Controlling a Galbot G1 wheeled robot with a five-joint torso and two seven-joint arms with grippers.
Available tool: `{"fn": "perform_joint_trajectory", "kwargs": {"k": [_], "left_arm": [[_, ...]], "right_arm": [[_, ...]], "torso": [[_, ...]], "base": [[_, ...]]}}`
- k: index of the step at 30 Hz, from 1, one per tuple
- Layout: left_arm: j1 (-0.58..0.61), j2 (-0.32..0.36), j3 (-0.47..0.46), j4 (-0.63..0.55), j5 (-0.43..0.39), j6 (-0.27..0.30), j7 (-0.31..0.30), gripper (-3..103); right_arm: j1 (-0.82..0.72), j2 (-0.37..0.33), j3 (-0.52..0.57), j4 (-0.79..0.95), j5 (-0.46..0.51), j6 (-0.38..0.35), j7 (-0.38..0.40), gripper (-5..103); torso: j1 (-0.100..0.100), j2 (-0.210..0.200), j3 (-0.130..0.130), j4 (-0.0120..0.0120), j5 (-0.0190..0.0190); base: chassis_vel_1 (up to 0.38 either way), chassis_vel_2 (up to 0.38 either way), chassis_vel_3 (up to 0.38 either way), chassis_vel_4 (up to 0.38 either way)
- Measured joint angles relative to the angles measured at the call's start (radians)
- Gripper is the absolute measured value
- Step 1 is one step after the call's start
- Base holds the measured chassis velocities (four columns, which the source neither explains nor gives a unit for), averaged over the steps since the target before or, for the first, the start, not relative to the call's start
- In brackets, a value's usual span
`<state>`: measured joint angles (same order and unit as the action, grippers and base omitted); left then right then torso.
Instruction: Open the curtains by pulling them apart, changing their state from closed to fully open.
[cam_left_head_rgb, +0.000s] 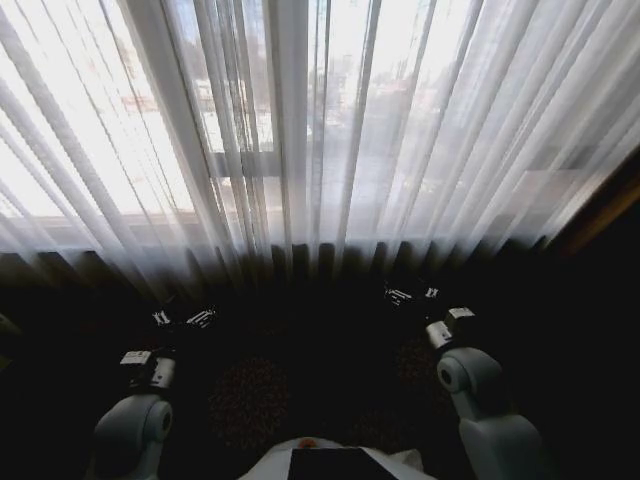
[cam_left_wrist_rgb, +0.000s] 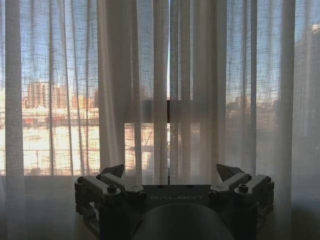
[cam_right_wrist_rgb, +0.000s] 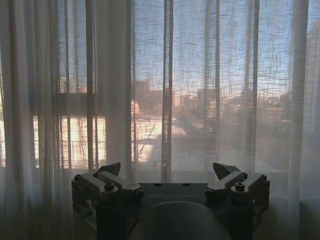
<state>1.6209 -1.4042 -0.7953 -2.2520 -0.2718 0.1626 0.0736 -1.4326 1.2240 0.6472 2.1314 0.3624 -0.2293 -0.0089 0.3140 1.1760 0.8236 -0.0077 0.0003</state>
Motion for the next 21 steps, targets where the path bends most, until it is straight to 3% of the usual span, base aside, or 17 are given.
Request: {"fn": "perform_joint_trajectory", "kwargs": {"k": [6, 21], "left_arm": [[0.019, -0.008, -0.003, -0.001, 0.016, -0.035, 0.001, 100], [0.045, -0.011, -0.010, -0.026, 0.027, -0.046, 0.010, 100]], "right_arm": [[-0.005, 0.013, -0.018, -0.009, -0.059, 0.053, 0.000, 100], [-0.015, 0.019, -0.023, 0.021, -0.116, 0.023, -0.033, 100]], "torso": [[0.000, 0.000, 0.000, 0.0001, 0.0000], [0.000, 0.000, 0.000, 0.0001, 0.0000]], "base": [[0.000, 0.000, 0.000, 0.000], [0.000, 0.000, 0.000, 0.000]]}}
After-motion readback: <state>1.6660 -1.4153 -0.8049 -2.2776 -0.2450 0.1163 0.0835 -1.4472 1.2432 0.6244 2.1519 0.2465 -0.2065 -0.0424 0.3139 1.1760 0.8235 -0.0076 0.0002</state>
